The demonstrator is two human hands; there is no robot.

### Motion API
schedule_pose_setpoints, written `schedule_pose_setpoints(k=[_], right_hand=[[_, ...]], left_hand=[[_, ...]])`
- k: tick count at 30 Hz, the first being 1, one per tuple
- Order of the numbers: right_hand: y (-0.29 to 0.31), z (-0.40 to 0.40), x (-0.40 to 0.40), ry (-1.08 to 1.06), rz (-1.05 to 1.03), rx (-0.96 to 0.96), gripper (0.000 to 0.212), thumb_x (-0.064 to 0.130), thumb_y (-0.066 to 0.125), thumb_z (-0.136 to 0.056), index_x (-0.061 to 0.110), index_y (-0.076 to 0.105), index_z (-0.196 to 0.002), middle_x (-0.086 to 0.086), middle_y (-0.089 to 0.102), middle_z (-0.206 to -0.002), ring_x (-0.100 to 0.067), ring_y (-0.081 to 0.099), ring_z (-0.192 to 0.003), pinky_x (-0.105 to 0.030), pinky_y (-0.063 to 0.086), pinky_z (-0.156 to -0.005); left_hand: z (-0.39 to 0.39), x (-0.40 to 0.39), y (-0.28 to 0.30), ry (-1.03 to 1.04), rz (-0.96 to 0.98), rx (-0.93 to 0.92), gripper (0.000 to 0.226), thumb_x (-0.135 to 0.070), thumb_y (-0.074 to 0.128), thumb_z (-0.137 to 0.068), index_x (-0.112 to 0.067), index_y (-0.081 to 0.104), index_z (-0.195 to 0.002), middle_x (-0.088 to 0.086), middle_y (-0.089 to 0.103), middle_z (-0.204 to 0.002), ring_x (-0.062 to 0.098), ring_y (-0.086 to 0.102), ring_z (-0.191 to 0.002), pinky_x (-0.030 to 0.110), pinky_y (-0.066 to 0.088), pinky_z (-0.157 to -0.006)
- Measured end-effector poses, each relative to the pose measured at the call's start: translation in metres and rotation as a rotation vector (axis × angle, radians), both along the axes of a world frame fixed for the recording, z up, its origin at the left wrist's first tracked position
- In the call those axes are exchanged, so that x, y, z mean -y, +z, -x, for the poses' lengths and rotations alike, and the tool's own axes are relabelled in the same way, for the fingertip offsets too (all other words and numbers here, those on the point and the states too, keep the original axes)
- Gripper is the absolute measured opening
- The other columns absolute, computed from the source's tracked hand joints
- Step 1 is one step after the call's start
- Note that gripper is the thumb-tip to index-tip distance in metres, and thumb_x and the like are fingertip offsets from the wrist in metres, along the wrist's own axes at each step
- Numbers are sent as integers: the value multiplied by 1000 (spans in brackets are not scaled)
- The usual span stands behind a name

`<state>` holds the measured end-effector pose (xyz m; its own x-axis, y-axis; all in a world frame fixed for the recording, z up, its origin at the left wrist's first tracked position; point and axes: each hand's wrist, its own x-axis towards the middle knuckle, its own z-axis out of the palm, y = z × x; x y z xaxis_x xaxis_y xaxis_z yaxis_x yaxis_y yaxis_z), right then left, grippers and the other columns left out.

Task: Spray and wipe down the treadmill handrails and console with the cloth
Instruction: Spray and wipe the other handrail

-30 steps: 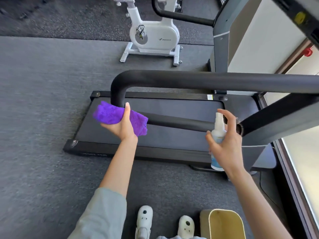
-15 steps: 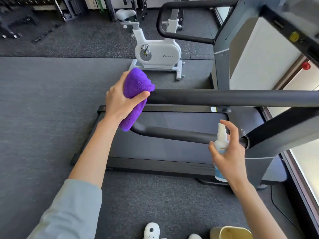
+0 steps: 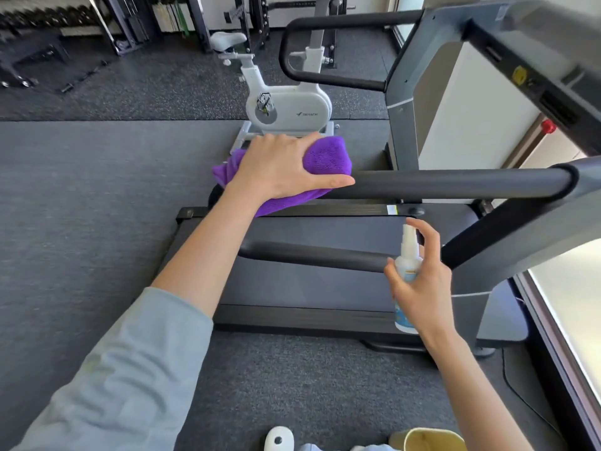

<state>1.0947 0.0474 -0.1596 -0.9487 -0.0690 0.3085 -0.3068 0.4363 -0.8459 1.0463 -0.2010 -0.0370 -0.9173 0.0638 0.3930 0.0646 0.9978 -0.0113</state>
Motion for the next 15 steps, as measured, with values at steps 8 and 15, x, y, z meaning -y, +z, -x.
schedule_pose_setpoints(k=[8,15], right_hand=[[-5,6,-44,-27,17,23,68,1,66,-85,48,40,-127,-4,58,-76,-36,56,-54,-53,54,-57],[-11,6,-75,-63,5,63,68,2,65,-85,50,39,-125,-7,55,-66,-27,53,-54,-49,53,-56]], left_hand=[[34,-83,3,-90,-15,40,81,-94,35,-66,-31,59,-112,9,72,-91,33,64,-90,34,34,-70],[67,-178,5,-172,6,4,88,-93,37,-66,-29,57,-122,7,72,-91,30,65,-90,36,38,-73]])
